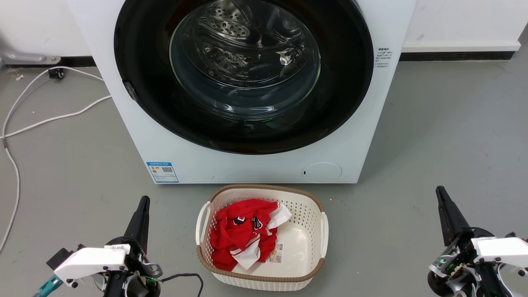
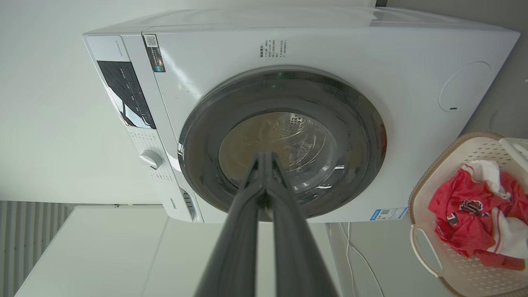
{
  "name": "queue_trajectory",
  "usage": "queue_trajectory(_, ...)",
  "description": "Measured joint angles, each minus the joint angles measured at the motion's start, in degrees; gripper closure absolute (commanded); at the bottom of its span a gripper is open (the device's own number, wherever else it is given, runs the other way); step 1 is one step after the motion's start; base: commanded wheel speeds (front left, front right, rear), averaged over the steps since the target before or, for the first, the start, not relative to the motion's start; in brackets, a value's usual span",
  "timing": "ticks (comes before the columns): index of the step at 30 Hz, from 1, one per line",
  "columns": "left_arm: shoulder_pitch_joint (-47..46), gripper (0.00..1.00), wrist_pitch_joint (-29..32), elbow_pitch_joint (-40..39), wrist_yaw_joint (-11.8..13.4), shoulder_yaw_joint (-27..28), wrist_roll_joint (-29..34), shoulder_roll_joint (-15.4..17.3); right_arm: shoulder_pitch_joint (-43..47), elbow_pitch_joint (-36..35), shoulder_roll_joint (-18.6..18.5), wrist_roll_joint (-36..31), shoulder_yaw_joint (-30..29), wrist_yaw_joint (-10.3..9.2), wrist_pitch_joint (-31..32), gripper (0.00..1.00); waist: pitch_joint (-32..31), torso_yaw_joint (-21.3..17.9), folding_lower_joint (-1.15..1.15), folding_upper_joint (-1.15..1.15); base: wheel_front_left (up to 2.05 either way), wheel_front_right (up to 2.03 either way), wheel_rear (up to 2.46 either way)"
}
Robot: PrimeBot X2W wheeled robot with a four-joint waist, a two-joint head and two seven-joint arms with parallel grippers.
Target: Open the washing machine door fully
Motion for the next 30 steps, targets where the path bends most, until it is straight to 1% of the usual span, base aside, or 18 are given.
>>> queue_trajectory(13, 0.0, 1.00, 0.0, 0.0, 0.0, 0.1, 0.1, -0.1, 0.0, 0.0, 0.1, -0.3, -0.2, 0.00, 0.1, 1.00, 0.0, 0.0, 0.00, 0.00, 0.00, 0.00, 0.00)
queue_trajectory(14, 0.1, 0.00, 0.0, 0.2, 0.0, 0.1, 0.1, -0.1, 0.1, 0.2, 0.1, -0.2, -0.2, 0.01, 0.1, 0.00, 0.0, 0.0, 0.00, 0.00, 0.00, 0.00, 0.00)
queue_trajectory(18, 1.7, 0.00, -0.1, 1.9, 0.1, -0.2, 0.0, -0.6, 1.9, 1.6, 0.3, -0.2, -0.1, -0.01, -0.1, 0.00, 0.0, 0.0, 0.00, 0.00, 0.00, 0.00, 0.00)
queue_trajectory(23, 1.9, 0.00, -1.6, 1.2, 0.1, -1.7, 0.2, -0.6, 2.3, 0.8, 0.4, -0.6, 0.2, -0.01, -1.5, 0.00, 0.0, 0.0, 0.00, 0.00, 0.00, 0.00, 0.00)
queue_trajectory(27, 1.9, 0.00, -2.6, 0.3, 0.1, -2.2, 1.5, -0.6, 2.7, 0.0, 0.4, -2.2, 0.3, -0.01, -2.6, 0.00, 0.0, 0.1, 0.00, 0.00, 0.00, 0.00, 0.00)
queue_trajectory(30, 1.9, 0.00, -3.5, -0.7, 0.1, -2.7, 3.6, -0.6, 2.9, -0.9, 0.4, -4.3, 0.2, -0.01, -3.4, 0.00, 0.0, 0.1, 0.00, 0.00, 0.00, 0.00, 0.00)
